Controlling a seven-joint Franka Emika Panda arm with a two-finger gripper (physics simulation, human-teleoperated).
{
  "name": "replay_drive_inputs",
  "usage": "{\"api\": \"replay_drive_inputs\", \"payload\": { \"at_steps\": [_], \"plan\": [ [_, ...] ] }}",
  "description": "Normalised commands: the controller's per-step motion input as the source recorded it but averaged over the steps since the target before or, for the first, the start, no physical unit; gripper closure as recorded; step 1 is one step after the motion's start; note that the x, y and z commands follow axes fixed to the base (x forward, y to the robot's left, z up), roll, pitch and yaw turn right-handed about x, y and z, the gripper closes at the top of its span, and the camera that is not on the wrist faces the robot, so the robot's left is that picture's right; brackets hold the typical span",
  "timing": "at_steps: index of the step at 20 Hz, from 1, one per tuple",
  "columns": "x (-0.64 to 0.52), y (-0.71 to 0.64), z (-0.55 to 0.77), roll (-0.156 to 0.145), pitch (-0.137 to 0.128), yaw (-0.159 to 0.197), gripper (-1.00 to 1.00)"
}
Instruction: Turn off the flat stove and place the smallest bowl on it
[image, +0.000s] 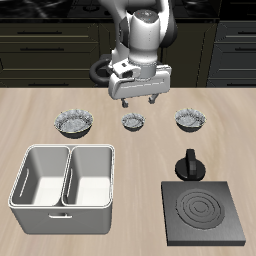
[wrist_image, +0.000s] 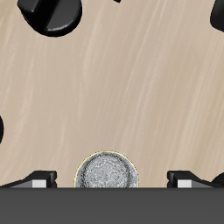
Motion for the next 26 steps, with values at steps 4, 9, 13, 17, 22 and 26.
{"api": "replay_drive_inputs", "payload": {
  "at_steps": [4,9,13,17,22,26],
  "plan": [
    [-0.05,-0.19,-0.02,-0.010,-0.010,-0.010,-1.00],
    [-0.16,-0.20,-0.04,0.019,-0.017,0.015,-1.00],
    [-0.16,0.02,-0.04,0.054,-0.035,0.057,-1.00],
    [-0.13,-0.03,-0.09,0.024,-0.036,0.012,-1.00],
    [0.00,0.03,-0.13,0.021,0.006,-0.013,-1.00],
    [0.08,-0.05,-0.12,-0.012,0.006,-0.037,-1.00]
  ]
}}
